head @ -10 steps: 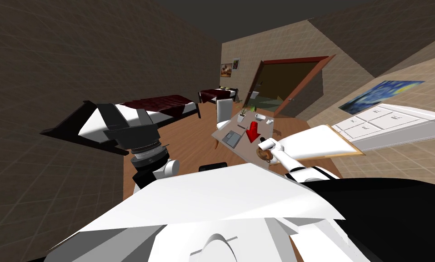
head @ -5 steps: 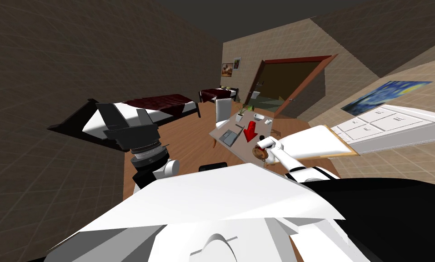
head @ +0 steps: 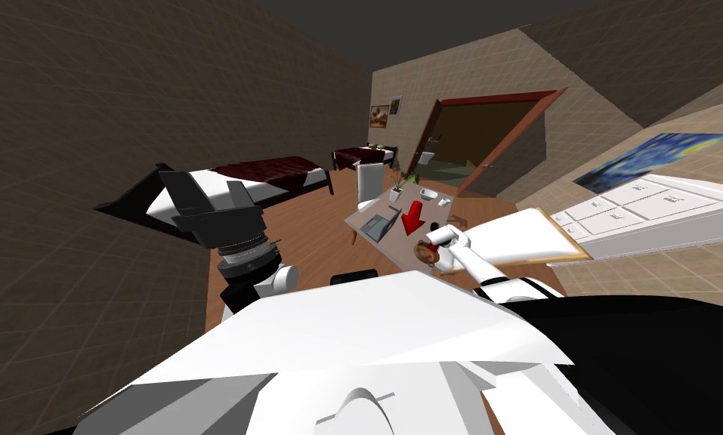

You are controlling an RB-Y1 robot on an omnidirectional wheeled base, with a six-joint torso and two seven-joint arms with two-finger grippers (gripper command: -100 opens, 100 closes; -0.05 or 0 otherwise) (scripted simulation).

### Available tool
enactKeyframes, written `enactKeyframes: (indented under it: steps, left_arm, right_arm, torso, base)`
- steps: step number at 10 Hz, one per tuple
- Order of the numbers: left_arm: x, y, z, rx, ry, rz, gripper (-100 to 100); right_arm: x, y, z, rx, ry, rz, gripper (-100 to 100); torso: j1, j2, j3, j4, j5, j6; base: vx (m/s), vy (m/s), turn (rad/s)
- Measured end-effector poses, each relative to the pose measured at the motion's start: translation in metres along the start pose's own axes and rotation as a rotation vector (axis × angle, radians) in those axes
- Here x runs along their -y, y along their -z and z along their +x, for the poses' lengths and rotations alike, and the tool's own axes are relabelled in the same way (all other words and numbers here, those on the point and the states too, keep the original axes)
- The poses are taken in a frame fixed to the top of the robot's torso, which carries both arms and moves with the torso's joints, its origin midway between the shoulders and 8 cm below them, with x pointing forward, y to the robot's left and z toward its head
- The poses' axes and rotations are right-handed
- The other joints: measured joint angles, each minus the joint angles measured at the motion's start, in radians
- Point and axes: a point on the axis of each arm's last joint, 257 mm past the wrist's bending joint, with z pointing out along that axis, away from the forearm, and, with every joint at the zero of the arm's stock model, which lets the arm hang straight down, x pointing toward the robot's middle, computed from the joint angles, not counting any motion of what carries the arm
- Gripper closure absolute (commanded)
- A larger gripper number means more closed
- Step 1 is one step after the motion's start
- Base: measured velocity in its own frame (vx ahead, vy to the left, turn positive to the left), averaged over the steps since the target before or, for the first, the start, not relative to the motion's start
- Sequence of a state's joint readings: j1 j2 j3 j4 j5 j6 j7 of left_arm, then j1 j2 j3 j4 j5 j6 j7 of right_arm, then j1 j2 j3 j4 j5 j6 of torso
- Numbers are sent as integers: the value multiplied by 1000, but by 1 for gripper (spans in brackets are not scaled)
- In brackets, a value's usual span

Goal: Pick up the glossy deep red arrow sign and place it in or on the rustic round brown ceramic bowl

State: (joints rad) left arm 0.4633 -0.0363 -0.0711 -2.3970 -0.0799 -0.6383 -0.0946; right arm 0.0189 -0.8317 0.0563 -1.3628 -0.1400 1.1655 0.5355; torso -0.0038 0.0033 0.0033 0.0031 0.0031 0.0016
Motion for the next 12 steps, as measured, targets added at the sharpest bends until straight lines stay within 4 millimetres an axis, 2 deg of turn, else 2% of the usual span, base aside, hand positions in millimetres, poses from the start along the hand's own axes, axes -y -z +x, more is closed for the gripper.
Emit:
enactKeyframes:
  steps: [2,3,7,8,9,12]
  left_arm:
    - [0,0,0,0,0,0,0]
    - [0,0,0,0,0,0,0]
    - [0,0,0,0,0,0,0]
    - [0,0,0,0,0,0,0]
    - [0,0,0,0,0,0,0]
    - [0,0,0,0,0,0,0]
  right_arm:
    - [-1,5,7,-31,-12,2,100]
    - [0,5,8,-34,-12,5,-100]
    - [0,5,8,-34,-12,5,-100]
    - [0,5,8,-34,-12,5,0]
    - [0,5,8,-34,-12,5,-100]
    - [-1,16,-5,-35,-13,1,-100]
  torso:
    - [1,1,0,0,0,0]
    - [4,-1,-1,0,1,0]
    - [8,-4,-2,-1,2,0]
    - [8,-4,-2,-1,2,0]
    - [8,-4,-2,-1,2,0]
    - [8,-3,-2,0,2,0]
  base:
    - [-47,-71,26]
    - [-6,-9,-3]
    - [0,0,0]
    - [0,0,0]
    - [-7,-3,-9]
    - [-14,-6,-9]
